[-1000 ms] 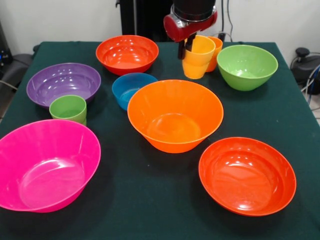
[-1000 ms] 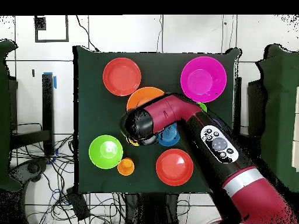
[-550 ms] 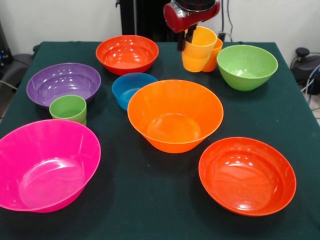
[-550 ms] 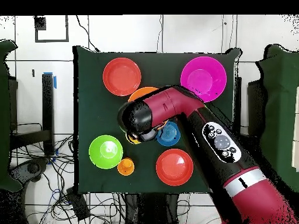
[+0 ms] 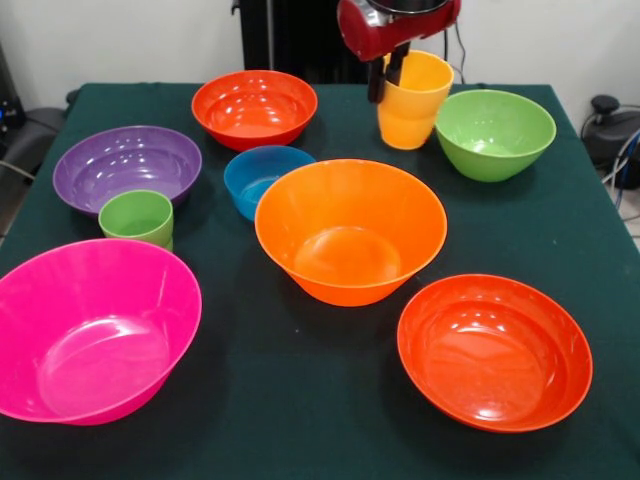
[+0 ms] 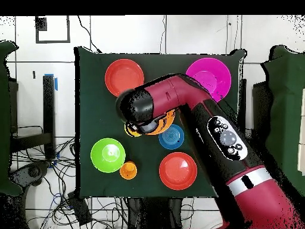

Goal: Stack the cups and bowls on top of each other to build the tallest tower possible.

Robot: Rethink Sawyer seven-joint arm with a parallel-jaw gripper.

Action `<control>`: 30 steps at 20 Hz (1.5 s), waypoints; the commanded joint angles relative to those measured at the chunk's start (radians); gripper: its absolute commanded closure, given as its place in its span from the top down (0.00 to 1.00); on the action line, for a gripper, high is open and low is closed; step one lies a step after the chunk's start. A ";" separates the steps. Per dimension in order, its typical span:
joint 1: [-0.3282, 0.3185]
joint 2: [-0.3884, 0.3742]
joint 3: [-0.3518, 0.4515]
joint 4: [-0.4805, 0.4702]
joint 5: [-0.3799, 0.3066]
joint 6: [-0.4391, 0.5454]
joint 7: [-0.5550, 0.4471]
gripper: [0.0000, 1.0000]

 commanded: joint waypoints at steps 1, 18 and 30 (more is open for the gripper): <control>0.050 0.043 0.040 -0.148 -0.016 0.083 -0.332 0.00; 0.136 0.125 0.011 -0.384 -0.096 0.151 -0.496 0.00; 0.115 0.151 -0.012 -0.416 -0.143 0.083 -0.581 0.00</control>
